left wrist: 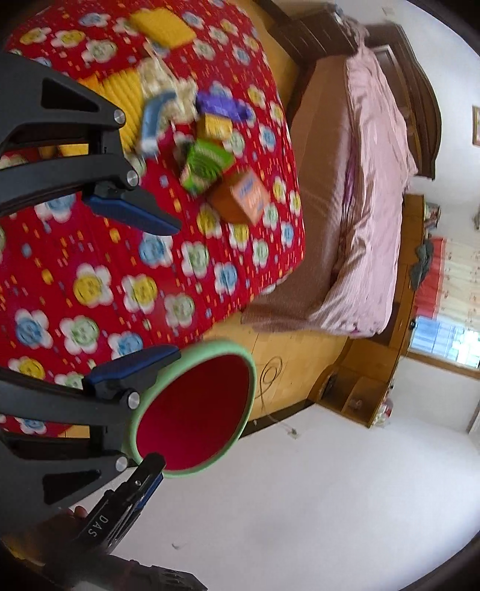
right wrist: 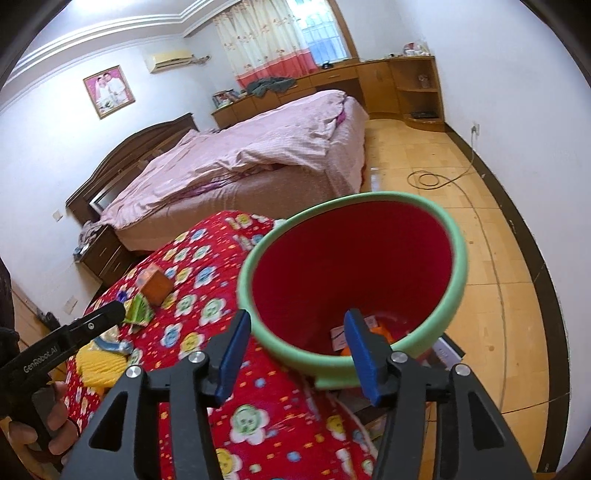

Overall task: Collect trash
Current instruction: 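Move both open tools back over the bedspread toward the remaining trash, then grasp the yellow foam net sleeve with the left tool and lift it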

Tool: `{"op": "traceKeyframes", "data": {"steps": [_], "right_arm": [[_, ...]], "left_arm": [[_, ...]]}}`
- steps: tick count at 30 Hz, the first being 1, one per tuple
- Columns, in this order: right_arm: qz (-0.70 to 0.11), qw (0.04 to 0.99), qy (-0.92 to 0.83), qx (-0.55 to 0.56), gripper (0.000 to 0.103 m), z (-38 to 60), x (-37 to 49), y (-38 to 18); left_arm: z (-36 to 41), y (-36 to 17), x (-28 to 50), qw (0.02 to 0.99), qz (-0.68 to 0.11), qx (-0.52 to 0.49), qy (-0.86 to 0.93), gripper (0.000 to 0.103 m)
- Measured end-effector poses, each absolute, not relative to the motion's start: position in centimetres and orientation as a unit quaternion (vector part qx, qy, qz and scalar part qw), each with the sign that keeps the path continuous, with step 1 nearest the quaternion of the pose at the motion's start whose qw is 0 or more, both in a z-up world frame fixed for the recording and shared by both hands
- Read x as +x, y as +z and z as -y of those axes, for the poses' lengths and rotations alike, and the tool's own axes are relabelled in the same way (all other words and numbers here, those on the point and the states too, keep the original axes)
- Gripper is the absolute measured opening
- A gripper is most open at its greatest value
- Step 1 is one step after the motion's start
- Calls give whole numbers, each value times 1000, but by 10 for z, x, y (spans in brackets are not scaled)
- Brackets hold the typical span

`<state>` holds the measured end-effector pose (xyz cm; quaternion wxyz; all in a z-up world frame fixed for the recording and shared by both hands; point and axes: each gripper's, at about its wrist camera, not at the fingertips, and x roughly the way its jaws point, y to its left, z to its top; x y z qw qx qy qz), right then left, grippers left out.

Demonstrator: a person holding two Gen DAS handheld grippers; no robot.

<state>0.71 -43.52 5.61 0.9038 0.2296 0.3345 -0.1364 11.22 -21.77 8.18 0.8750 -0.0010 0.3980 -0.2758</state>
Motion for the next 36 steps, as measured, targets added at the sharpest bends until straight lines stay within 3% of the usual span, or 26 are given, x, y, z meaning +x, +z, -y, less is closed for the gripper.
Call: {"op": "traceKeyframes", "data": {"steps": [20, 36], "right_arm": [[-357, 912, -74, 190, 66, 330, 39, 64], [-389, 902, -64, 175, 68, 282, 62, 44]], "left_arm": [[65, 79, 125, 908, -387, -28, -159, 61], [-34, 28, 186, 903, -423, -39, -61, 61]]}}
